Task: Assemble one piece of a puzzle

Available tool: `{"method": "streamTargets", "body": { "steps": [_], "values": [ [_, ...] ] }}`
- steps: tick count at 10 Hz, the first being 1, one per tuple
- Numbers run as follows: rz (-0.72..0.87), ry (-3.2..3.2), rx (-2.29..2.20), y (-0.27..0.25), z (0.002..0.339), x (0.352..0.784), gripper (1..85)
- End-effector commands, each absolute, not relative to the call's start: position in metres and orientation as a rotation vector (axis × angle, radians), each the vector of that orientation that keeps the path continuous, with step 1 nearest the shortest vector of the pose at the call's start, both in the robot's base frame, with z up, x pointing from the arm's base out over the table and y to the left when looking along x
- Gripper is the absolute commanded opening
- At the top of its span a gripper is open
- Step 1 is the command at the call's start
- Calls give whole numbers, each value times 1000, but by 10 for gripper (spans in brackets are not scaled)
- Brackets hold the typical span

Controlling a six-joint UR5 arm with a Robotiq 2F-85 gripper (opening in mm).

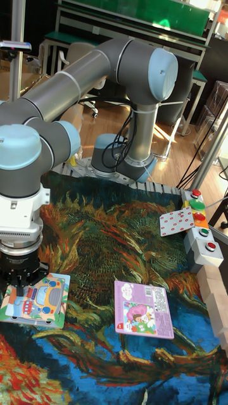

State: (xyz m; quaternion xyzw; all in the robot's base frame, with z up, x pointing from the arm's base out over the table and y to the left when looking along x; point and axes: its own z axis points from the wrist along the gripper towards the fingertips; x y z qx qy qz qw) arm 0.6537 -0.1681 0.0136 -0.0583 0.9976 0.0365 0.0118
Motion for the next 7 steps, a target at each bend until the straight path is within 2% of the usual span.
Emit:
{"method": "streamTargets", "body": {
  "steps": [1,4,7],
  "values": [
    [124,3080,-190,-167,21,657,13],
    [131,3033,-161,-164,24,666,13],
    [41,3018,-201,-180,21,675,13]
  ]
}}
